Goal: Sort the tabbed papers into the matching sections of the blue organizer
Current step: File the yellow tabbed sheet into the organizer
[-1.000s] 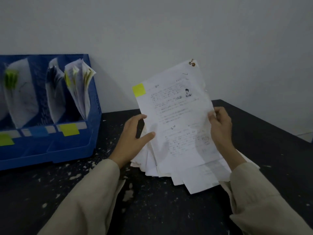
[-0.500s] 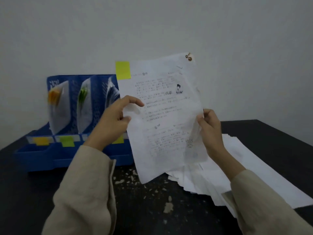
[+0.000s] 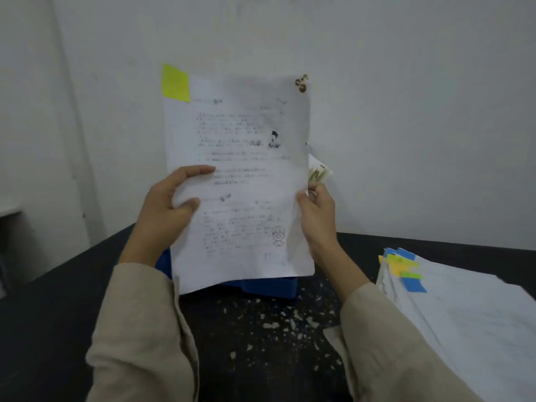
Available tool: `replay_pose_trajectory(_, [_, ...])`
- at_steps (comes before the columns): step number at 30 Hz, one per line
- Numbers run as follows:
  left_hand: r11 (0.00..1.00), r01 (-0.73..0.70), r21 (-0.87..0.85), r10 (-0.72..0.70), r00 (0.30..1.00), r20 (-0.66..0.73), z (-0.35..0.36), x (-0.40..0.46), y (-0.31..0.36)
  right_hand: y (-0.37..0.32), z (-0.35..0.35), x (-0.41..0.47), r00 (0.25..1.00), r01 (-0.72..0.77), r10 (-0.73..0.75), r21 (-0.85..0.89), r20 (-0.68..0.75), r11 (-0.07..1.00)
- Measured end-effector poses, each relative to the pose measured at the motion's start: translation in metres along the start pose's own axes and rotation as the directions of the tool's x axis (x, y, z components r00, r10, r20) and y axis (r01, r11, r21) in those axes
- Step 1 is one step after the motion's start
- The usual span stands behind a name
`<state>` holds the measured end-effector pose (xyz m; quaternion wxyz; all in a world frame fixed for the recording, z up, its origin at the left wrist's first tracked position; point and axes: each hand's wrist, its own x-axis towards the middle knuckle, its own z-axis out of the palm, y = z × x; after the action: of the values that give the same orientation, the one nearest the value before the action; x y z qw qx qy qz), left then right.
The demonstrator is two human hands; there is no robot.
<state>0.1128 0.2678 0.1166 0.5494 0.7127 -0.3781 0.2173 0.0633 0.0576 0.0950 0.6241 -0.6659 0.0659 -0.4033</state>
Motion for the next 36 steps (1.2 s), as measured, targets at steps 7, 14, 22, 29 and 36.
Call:
replay_pose_trajectory(7, [0.997,0.031,0.075,-0.016,0.98,-0.198,-0.008,-0.001,0.001,0.025,0.007,0.004,0.976,-0.07,0.082,-0.064,0.204,0.995])
replay_pose_trajectory(14, [0.982,-0.032,0.188,0.082,0.961,-0.266,0.015,0.007,0.028,0.029,-0.015,0.005,0.967,-0.155,0.139,0.061,0.212,0.986])
replay_pose_trajectory(22, [0.941,-0.216,0.26,0.251,0.961,-0.114,0.066,0.009,0.064,0.033,-0.026,0.008,0.961,-0.08,0.069,0.032,0.268,0.996])
replay_pose_trajectory(29, [0.921,-0.079,0.381,0.177,0.958,-0.228,0.095,0.009,0.077,0.042,-0.022,0.012,0.934,-0.108,0.101,0.001,0.344,0.994])
replay_pose_trajectory(36, [0.932,0.053,0.358,0.015,0.983,-0.185,0.099,0.027,0.076,0.056,-0.02,0.02,0.914,-0.175,0.152,0.028,0.377,0.984])
